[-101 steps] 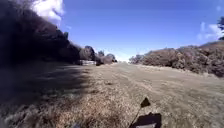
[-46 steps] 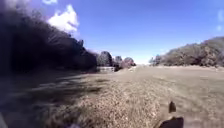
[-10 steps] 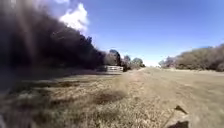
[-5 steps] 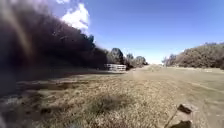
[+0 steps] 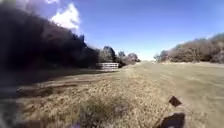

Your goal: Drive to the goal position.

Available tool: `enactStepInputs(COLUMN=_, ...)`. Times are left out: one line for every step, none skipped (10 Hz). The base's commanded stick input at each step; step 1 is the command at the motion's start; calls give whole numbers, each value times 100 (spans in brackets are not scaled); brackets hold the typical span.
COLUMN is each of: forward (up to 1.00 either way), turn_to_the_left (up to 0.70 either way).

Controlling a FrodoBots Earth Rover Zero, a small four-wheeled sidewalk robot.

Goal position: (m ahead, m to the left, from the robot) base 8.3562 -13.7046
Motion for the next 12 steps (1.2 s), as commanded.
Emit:
enactStepInputs(forward=70, turn_to_the_left=0)
enactStepInputs(forward=70, turn_to_the_left=0)
enactStepInputs(forward=70, turn_to_the_left=0)
enactStepInputs(forward=70, turn_to_the_left=0)
enactStepInputs(forward=70, turn_to_the_left=0)
enactStepInputs(forward=70, turn_to_the_left=0)
enactStepInputs(forward=70, turn_to_the_left=0)
enactStepInputs(forward=70, turn_to_the_left=0)
enactStepInputs(forward=70, turn_to_the_left=0)
enactStepInputs(forward=70, turn_to_the_left=0)
enactStepInputs(forward=70, turn_to_the_left=0)
enactStepInputs(forward=70, turn_to_the_left=0)
